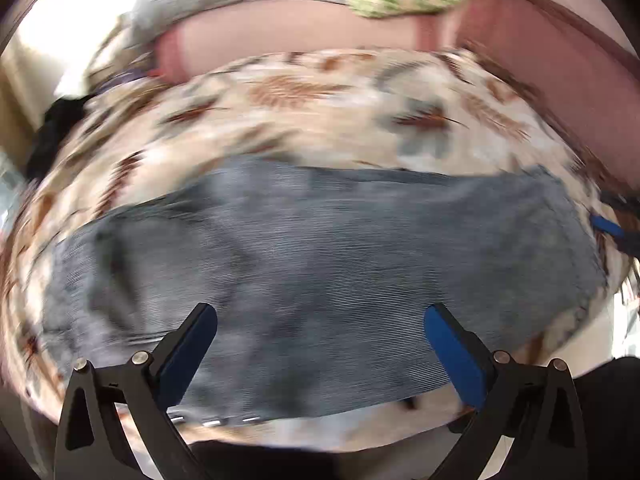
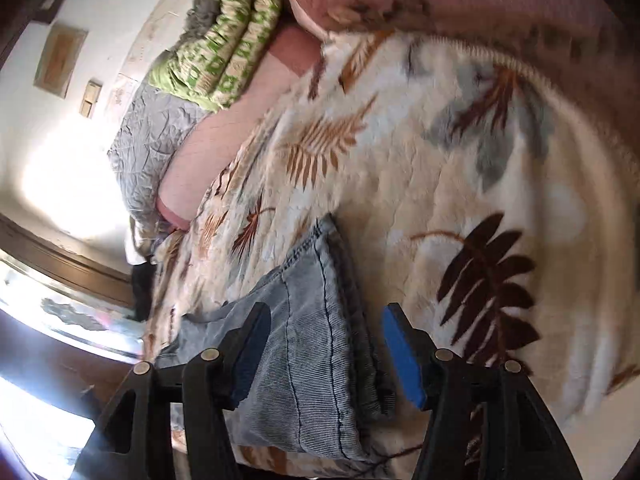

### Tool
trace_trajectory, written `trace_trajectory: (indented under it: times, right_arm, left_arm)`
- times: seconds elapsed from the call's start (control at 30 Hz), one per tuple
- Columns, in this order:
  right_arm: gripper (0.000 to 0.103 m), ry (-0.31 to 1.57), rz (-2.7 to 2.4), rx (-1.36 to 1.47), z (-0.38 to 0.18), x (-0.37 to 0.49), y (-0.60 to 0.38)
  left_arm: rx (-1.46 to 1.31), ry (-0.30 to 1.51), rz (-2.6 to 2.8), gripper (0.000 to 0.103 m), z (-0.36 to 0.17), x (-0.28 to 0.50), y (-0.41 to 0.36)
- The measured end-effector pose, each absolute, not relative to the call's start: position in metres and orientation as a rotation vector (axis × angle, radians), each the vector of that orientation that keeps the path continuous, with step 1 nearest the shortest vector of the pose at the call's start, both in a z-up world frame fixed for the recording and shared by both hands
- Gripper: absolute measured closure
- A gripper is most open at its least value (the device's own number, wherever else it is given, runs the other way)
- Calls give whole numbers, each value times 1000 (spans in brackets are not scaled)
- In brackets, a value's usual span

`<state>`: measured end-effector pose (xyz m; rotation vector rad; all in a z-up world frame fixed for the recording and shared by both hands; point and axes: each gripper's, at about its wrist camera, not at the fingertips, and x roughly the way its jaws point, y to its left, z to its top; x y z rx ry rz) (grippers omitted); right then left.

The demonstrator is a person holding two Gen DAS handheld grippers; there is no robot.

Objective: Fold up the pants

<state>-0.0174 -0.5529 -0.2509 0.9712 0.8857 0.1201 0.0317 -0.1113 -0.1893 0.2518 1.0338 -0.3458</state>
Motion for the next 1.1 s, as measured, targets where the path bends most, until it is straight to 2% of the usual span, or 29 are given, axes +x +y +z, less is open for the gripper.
trace_trajectory:
  times: [0.17, 0.43, 0.47, 0.53, 0.6, 0.83, 1.1]
  right_arm:
    - [41, 988, 104, 955, -276, 9, -548]
    - [42, 1014, 202, 761, -269, 31, -511]
    - [45, 1023, 227, 757, -269, 32, -506]
    - [71, 1044, 246, 724, -269, 34, -496]
    - [83, 1053, 282, 737, -269, 35, -490]
    - [83, 923, 347, 734, -236, 29, -481]
    - [83, 840, 547, 804, -209, 35, -444]
  left_arm:
    - [293, 1048, -406, 0, -205, 38, -154]
    - [299, 1159, -329, 0, -252, 67, -167]
    - [298, 1145, -325, 0, -250, 66, -168]
    - [318, 1144, -322, 0, -249, 65, -171]
    - [306, 1157, -332, 0, -248, 65, -169]
    - [225, 1162, -294, 0, -228, 61, -132]
    - [155, 1071, -206, 0, -186, 49, -70]
